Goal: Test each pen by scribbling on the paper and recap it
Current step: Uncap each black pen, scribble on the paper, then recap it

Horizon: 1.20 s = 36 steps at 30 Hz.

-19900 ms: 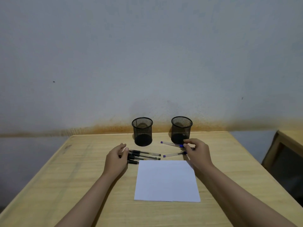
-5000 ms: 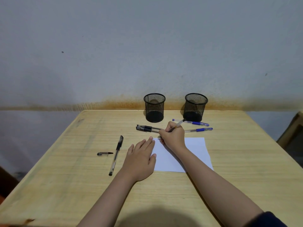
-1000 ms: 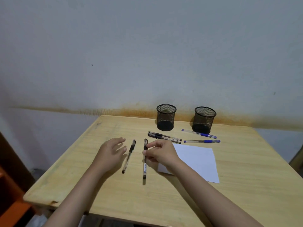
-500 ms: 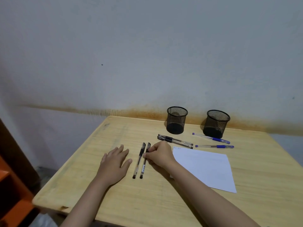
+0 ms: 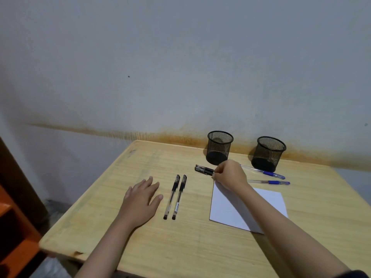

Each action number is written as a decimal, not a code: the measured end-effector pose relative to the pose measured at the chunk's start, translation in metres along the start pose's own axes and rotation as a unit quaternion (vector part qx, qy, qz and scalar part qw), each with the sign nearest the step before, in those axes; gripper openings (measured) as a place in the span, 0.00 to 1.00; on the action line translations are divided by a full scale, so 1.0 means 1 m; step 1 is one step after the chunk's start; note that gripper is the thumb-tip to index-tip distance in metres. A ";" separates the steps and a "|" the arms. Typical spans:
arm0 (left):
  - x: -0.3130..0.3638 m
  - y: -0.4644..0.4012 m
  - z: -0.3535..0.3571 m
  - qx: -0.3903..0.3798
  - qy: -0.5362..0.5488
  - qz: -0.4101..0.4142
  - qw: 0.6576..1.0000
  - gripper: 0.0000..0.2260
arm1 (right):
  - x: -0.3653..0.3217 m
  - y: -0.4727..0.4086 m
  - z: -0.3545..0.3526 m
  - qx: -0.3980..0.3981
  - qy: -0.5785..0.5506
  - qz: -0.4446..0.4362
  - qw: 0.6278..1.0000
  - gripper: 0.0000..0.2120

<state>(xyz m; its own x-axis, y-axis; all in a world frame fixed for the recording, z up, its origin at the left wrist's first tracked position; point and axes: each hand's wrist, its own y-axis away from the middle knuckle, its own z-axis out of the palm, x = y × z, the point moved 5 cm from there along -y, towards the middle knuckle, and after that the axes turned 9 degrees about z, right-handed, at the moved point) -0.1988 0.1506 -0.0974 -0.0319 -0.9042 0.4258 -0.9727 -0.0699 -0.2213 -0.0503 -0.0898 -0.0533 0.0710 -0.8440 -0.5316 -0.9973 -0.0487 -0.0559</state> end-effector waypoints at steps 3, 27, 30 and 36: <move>0.000 0.000 0.000 -0.001 -0.002 -0.004 1.000 0.22 | 0.002 -0.006 0.004 -0.010 0.012 -0.003 1.000 0.04; 0.119 -0.019 -0.026 0.121 0.238 0.192 0.944 0.16 | 0.009 0.092 -0.051 -0.225 -0.273 -0.036 0.935 0.05; 0.121 -0.020 -0.018 0.115 0.254 0.173 0.945 0.15 | 0.017 0.097 -0.056 -0.312 -0.353 -0.001 0.882 0.08; 0.122 -0.016 -0.015 0.156 0.305 0.131 0.930 0.15 | 0.018 0.107 -0.055 -0.385 -0.559 0.031 0.734 0.18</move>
<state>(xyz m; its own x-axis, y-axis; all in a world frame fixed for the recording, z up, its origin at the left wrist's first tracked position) -0.1907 0.0478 -0.0283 -0.4753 -0.5065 0.7194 -0.8025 -0.0857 -0.5905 -0.1573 -0.1396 -0.0228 -0.4303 0.0877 -0.8984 -0.6857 -0.6790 0.2621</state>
